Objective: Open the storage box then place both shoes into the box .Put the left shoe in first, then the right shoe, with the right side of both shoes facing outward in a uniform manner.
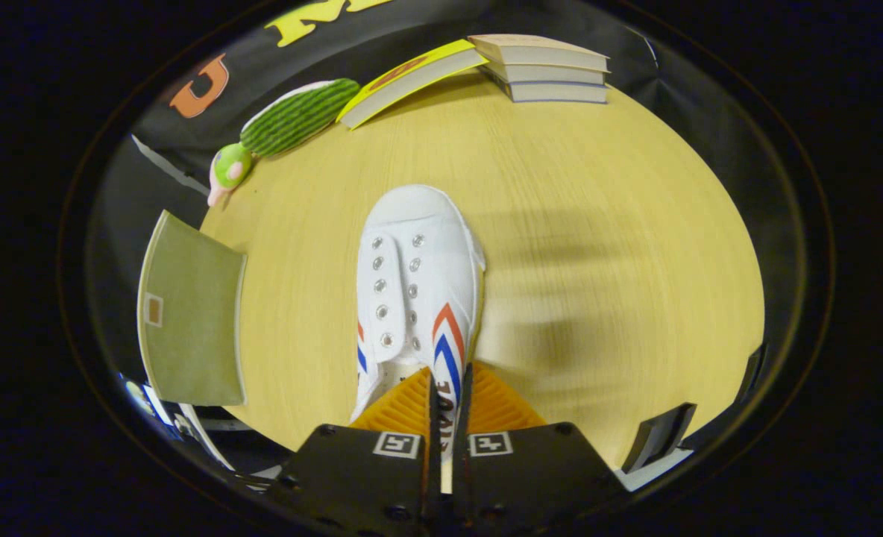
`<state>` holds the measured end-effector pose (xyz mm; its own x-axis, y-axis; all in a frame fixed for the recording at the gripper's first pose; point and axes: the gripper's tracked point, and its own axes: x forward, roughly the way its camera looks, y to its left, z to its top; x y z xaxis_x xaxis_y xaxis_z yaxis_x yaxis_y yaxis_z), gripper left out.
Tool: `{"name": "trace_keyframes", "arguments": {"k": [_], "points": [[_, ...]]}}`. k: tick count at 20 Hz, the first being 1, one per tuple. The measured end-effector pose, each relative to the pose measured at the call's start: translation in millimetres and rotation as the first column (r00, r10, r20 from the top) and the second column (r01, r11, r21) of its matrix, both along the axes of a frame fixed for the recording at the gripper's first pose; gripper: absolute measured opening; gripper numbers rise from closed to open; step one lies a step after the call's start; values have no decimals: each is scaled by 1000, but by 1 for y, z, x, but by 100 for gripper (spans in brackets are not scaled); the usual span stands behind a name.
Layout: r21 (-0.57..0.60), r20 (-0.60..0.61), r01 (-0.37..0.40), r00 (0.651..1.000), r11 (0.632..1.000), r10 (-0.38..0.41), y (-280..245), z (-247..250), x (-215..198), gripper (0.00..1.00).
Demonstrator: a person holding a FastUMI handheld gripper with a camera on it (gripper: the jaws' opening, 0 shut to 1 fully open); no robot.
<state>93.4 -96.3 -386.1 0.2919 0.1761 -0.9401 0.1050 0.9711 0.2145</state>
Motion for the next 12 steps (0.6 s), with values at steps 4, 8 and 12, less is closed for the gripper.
{"name": "trace_keyframes", "arguments": {"k": [4, 8, 12], "points": [[15, 32, 25, 999, 1000, -26, 8, 8, -2, 6], [89, 45, 44, 998, 995, -49, 34, 26, -6, 6], [129, 65, 67, 995, 989, -76, 73, 67, -4, 6]]}}
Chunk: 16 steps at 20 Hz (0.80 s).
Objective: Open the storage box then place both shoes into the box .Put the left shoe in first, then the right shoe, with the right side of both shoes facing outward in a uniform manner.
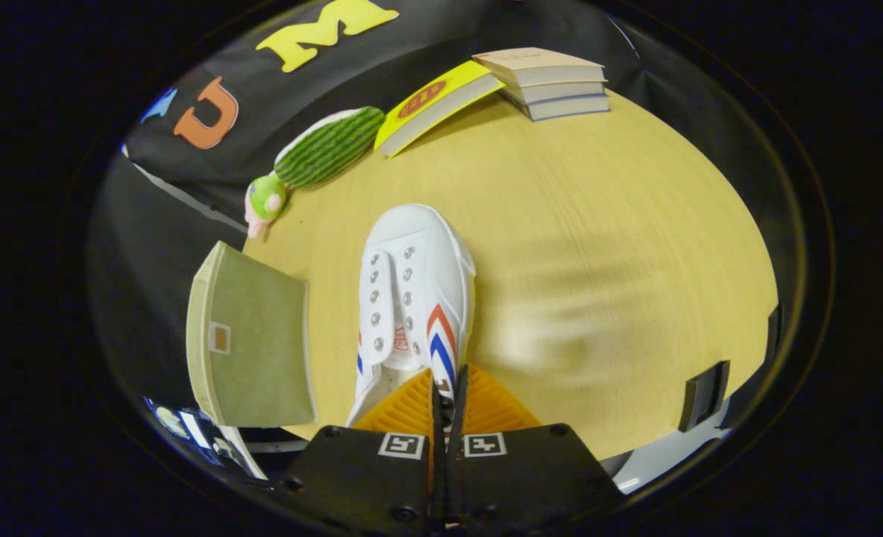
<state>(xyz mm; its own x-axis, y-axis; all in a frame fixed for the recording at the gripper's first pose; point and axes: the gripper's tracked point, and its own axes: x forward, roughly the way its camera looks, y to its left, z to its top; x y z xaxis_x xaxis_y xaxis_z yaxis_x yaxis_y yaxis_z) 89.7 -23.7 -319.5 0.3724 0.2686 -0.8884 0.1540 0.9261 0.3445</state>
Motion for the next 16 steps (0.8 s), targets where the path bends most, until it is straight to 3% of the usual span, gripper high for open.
{"name": "trace_keyframes", "arguments": {"k": [9, 16], "points": [[107, 76, -18, 997, 994, 10, 158, 124, 2, 6], [103, 68, -17, 998, 995, 10, 247, 122, 4, 6]]}}
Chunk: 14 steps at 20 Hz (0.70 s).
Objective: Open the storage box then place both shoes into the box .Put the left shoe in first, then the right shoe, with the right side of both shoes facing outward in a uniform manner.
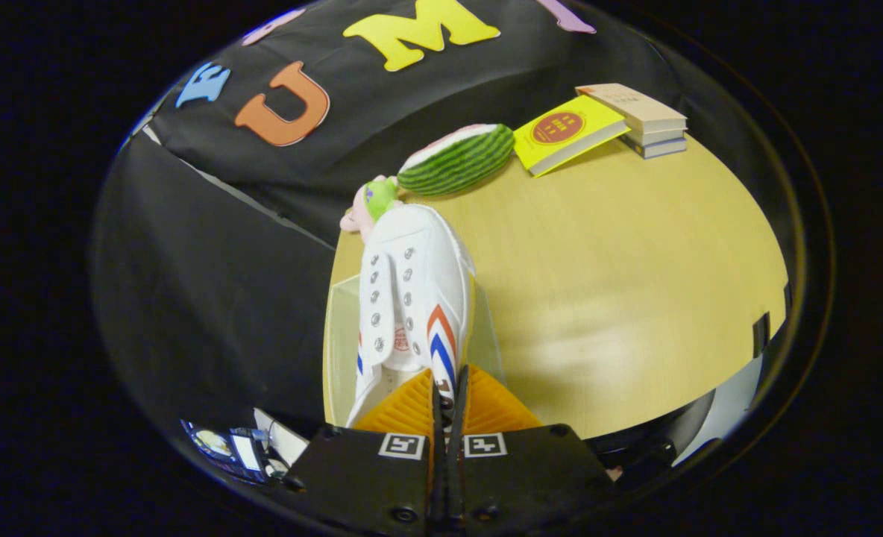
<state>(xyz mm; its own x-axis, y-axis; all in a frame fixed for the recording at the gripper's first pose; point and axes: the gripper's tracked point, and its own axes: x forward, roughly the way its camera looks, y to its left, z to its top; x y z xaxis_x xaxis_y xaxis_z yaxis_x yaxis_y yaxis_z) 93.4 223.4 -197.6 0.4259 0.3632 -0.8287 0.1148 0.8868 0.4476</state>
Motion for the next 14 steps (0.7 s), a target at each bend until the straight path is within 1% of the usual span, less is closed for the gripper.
{"name": "trace_keyframes", "arguments": {"k": [6, 9, 13, 14], "points": [[1, -25, 0, 1000, 1000, 0, 34, -20, -4, 6], [11, -14, 16, 1000, 1000, -16, 37, -21, -2, 6], [39, -4, 57, 998, 998, -57, 38, -26, 4, 7], [47, -9, 55, 998, 997, -54, 39, -30, 6, 8]]}}
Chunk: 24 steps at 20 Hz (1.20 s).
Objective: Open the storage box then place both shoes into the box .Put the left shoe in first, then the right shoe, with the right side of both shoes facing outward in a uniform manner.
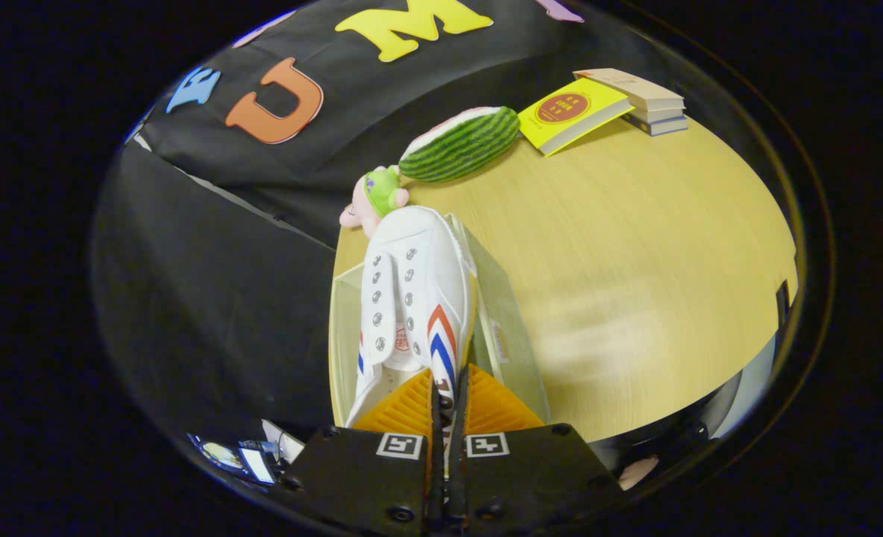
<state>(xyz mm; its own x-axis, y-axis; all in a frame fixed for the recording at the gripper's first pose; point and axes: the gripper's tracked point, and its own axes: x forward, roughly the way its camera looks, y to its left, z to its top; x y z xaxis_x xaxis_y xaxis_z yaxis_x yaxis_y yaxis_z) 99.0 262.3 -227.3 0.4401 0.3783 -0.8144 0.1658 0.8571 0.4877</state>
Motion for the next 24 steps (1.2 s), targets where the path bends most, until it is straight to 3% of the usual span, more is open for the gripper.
{"name": "trace_keyframes", "arguments": {"k": [1, 2, 5, 9, 10, 14, 17, 22, 24], "points": [[21, 0, -12, 1000, 1000, 12, 4, 0, 0, 10], [41, 6, -25, 1000, 999, 25, 11, 2, -1, 23], [73, 65, -71, 996, 995, 66, 18, 20, 2, 47], [14, 178, -95, 980, 995, 91, 5, 35, 11, 73], [1, 198, -98, 976, 995, 96, 3, 39, 10, 85], [-49, 274, -96, 956, 994, 106, -7, 49, 12, 89], [-90, 370, -97, 921, 991, 124, -24, 68, 18, 91], [-150, 548, 4, 833, 989, 80, -80, 109, 25, 92], [-178, 628, 63, 776, 982, 64, -109, 128, 29, 92]]}}
